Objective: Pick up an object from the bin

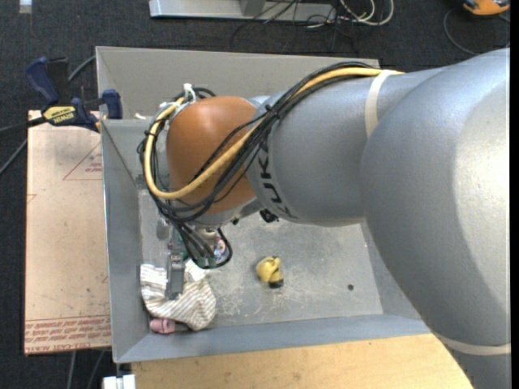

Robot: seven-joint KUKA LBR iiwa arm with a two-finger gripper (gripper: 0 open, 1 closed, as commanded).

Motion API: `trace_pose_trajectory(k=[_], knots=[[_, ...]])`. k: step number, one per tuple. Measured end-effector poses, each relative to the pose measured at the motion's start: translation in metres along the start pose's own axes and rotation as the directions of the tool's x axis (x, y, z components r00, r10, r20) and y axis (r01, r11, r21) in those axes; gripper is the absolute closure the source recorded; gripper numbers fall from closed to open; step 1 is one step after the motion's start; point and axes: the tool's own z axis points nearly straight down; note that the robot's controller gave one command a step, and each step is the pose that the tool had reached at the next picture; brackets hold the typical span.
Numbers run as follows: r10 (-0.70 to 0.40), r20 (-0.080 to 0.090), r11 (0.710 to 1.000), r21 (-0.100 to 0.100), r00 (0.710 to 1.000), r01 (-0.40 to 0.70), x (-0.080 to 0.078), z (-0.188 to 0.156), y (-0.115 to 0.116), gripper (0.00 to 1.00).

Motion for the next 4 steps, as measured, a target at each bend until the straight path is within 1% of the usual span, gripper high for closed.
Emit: trace_pose_trajectory(k=[1,2,3,4], knots=[[0.005,0.007,1.000,-0.002,1.000,-0.005,-0.002,-0.005,-0.001,0.00],[-0.217,0.002,0.976,-0.001,0.976,0.217,0.021,0.070,-0.023,0.00],[-0.394,0.009,0.919,0.000,0.919,0.394,0.038,0.068,-0.019,1.00],[-0.394,0.009,0.919,0.000,0.919,0.394,0.038,0.068,-0.019,1.00]])
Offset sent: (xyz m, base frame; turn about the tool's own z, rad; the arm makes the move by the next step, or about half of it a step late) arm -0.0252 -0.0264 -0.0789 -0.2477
